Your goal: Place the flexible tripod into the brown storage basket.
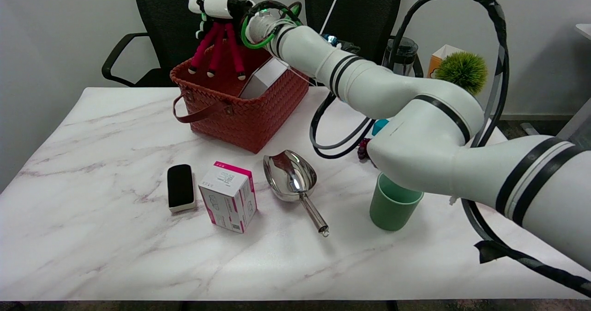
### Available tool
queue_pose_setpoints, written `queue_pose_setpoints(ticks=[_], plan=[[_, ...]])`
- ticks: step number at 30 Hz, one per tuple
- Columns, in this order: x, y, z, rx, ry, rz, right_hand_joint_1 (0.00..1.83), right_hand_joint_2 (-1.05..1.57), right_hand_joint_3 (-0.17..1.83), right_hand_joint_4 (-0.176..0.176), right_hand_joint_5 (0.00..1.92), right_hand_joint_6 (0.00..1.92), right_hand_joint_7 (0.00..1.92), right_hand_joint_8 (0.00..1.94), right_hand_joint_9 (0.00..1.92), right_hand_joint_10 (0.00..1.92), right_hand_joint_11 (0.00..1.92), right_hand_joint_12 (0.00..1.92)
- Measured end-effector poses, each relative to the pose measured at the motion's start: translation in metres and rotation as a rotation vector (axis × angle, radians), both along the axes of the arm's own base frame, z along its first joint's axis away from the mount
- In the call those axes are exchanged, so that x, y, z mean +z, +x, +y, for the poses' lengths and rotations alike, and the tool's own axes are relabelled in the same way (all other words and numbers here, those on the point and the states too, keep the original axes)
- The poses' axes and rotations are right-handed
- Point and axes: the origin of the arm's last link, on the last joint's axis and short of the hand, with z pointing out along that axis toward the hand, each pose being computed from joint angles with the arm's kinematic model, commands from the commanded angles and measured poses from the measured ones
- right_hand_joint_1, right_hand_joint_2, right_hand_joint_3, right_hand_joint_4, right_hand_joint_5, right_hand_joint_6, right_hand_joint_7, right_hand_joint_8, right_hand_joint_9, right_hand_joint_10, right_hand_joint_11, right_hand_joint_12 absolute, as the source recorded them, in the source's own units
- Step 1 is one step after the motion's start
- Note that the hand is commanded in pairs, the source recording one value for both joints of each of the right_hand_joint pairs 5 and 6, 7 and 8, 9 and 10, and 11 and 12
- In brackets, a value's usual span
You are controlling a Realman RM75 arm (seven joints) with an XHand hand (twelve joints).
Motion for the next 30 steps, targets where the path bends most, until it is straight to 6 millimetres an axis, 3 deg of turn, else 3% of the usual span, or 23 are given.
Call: queue_pose_setpoints(ticks=[11, 12, 13, 14, 17, 20, 22, 26, 30], plan=[[0.003, -0.0079, 0.0003, -0.008, -0.026, -0.017, 1.06, 1.57, 0.6, 0.0, 1.35, 1.35, 1.65, 1.65, 1.34, 1.34, 1.13, 1.13], [0.0032, -0.008, 0.0003, -0.008, -0.027, -0.018, 1.07, 1.55, 0.61, 0.0, 1.35, 1.35, 1.65, 1.65, 1.34, 1.34, 1.02, 1.02], [0.0033, -0.0079, 0.0003, -0.007, -0.028, -0.018, 1.08, 1.51, 0.64, 0.0, 1.34, 1.34, 1.64, 1.64, 1.33, 1.33, 0.53, 0.53], [0.0036, -0.0079, 0.0003, -0.007, -0.029, -0.018, 1.1, 1.49, 0.65, 0.0, 1.32, 1.32, 1.63, 1.63, 1.32, 1.32, 0.31, 0.31], [0.004, -0.0084, 0.0003, -0.006, -0.031, -0.019, 1.1, 1.4, 0.71, 0.0, 1.3, 1.3, 1.57, 1.57, 1.11, 1.11, 0.17, 0.17], [0.0048, -0.0085, 0.0002, -0.005, -0.033, -0.019, 1.18, 1.19, 0.87, 0.0, 1.24, 1.24, 1.29, 1.29, 0.39, 0.39, 0.05, 0.05], [0.0052, -0.0087, 0.0002, -0.005, -0.033, -0.019, 1.19, 1.13, 0.95, 0.0, 1.23, 1.23, 1.09, 1.09, 0.2, 0.2, 0.01, 0.01], [0.0069, -0.0084, 0.0, 0.0, -0.037, -0.017, 1.21, 0.9, 1.14, 0.0, 1.19, 1.19, 0.3, 0.3, 0.01, 0.01, 0.0, 0.0], [0.0092, -0.0087, -0.0002, 0.005, -0.041, -0.013, 1.26, 0.66, 1.2, 0.0, 1.08, 1.08, 0.07, 0.07, 0.0, 0.0, 0.0, 0.0]])
